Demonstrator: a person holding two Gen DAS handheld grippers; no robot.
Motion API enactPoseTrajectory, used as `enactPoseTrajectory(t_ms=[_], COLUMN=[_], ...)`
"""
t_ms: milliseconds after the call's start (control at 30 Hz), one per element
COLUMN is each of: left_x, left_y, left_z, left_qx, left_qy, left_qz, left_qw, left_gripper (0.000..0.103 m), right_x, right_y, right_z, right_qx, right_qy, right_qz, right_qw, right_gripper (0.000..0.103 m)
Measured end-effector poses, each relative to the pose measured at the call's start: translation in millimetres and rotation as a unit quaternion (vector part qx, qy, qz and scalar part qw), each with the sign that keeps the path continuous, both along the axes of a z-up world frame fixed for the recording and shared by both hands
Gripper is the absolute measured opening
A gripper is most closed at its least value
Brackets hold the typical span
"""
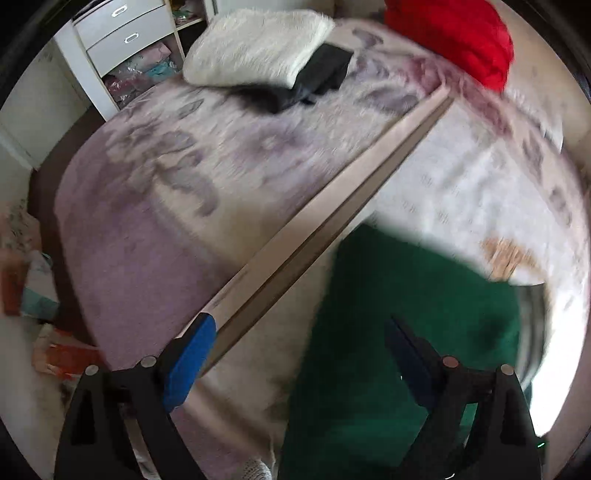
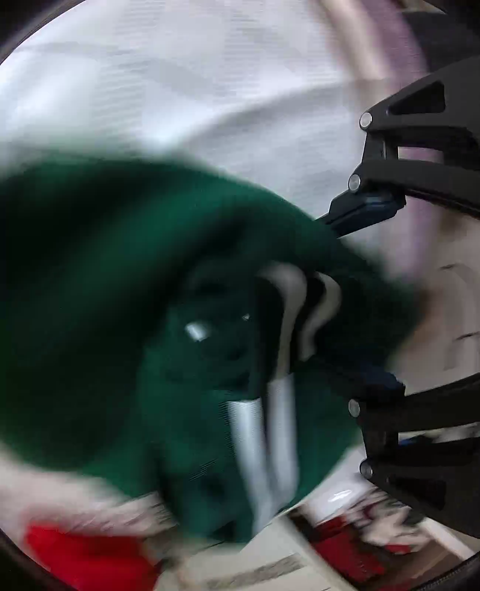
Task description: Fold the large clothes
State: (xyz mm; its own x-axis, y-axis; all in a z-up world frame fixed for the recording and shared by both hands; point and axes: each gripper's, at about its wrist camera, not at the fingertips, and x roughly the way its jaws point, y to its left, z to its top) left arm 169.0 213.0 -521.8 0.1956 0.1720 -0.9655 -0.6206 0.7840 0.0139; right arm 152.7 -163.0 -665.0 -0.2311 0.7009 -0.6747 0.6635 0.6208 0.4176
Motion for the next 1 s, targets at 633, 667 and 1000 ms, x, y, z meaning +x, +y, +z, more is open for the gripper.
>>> enactPoseTrajectory(t_ms=[633, 667, 1000], left_x=[-56.1, -59.3, -74.6], left_y=[-25.5, -25.5, -40.6], left_z=[-36.7, -37.8, -40.8], left_qx=[-0.013, -0.014, -0.027], left_qy=[0.032, 0.033, 0.037], left_qz=[0.046, 0.048, 0.056], left_qw=[0.9983, 0.9982, 0.9974], left_gripper=[0.093, 0.093, 0.093], right_x=[148.4, 162.9, 153.9], right_y=[81.3, 95.9, 70.1], right_z=[140.4, 144.5, 128.4], right_qx=[-0.109, -0.122, -0.126], right_qy=[-0.340, -0.355, -0.278], right_qz=[0.223, 0.206, 0.240], right_qw=[0.907, 0.904, 0.922], right_gripper=[0.003, 0.003, 0.060])
